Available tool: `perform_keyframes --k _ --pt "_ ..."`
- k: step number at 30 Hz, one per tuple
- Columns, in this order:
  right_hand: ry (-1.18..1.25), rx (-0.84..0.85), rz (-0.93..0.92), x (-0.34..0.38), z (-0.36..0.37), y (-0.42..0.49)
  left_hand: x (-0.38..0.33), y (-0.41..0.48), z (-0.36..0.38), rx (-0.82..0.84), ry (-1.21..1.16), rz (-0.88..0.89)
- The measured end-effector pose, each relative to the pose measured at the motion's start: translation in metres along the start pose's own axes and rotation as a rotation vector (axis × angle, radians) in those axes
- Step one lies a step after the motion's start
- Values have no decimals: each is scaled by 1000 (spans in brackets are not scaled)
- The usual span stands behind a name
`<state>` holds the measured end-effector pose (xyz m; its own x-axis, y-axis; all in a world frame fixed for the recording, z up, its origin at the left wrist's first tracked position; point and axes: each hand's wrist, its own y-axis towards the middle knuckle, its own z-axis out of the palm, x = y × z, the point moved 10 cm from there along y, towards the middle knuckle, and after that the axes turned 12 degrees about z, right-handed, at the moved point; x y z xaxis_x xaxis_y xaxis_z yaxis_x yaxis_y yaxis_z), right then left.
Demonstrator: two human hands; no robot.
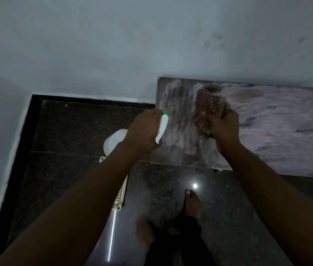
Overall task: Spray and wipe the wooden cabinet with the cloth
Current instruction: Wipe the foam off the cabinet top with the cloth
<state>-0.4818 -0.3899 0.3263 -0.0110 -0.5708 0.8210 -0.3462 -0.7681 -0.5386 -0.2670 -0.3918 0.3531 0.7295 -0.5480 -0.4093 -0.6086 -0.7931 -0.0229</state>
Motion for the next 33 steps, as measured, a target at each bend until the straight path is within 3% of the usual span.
perform_keyframes --k 6,12,20,33 --pt "-174 -192 -122 34 -8 30 11 33 5 8 -31 -51" --pt "-228 -244 -158 50 -16 52 19 50 7 18 36 -64" --pt "-220 -201 -207 63 -2 54 34 58 16 50 98 -137" --pt "-165 -187 -215 69 7 52 51 48 30 145 -38 -284"
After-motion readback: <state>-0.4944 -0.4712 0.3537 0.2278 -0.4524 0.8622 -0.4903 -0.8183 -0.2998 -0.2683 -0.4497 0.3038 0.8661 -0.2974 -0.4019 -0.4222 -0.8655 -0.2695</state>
